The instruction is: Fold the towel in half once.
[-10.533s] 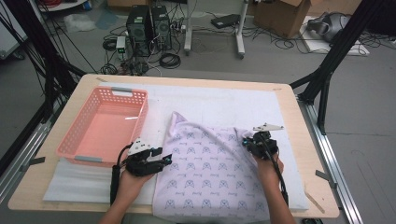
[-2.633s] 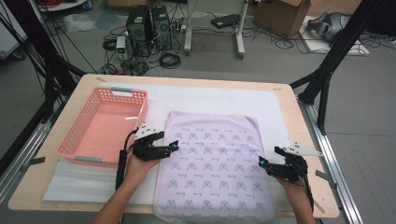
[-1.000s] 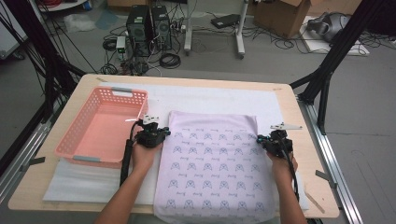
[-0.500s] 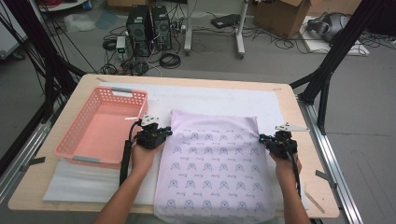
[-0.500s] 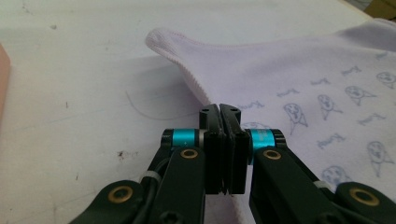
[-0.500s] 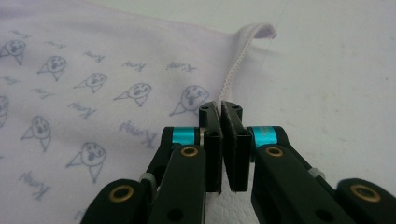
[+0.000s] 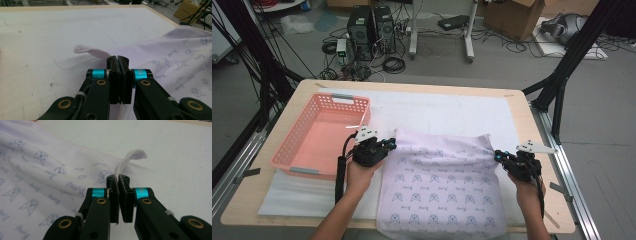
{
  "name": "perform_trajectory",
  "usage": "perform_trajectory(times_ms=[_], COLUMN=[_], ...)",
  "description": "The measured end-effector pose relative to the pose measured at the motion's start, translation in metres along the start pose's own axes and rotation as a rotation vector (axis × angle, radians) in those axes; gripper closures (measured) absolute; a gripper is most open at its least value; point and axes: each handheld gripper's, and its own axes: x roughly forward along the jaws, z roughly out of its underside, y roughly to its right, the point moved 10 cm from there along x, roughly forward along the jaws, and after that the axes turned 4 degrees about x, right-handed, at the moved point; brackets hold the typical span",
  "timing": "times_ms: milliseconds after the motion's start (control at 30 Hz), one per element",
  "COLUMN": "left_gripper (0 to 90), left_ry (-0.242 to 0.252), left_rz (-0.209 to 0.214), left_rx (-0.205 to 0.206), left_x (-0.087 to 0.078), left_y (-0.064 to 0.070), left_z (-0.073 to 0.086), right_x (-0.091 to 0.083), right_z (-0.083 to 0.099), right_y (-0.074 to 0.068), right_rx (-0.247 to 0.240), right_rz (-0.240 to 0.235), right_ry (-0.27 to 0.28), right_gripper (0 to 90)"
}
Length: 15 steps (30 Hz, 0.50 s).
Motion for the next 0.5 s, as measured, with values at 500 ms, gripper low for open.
perform_trajectory(times_ms=[500], left_gripper=[87.7], left_ry=[-0.052], left_rz=[0.045], left_rx=[0.023], left_x=[-0.032], left_y=[0.02], left_z=[0.038], right_x=[-0.033], right_z=[0.04], right_y=[-0.019], right_rx=[-0.011], right_rz=[-0.041], right_ry=[-0.053], right_gripper=[86.9])
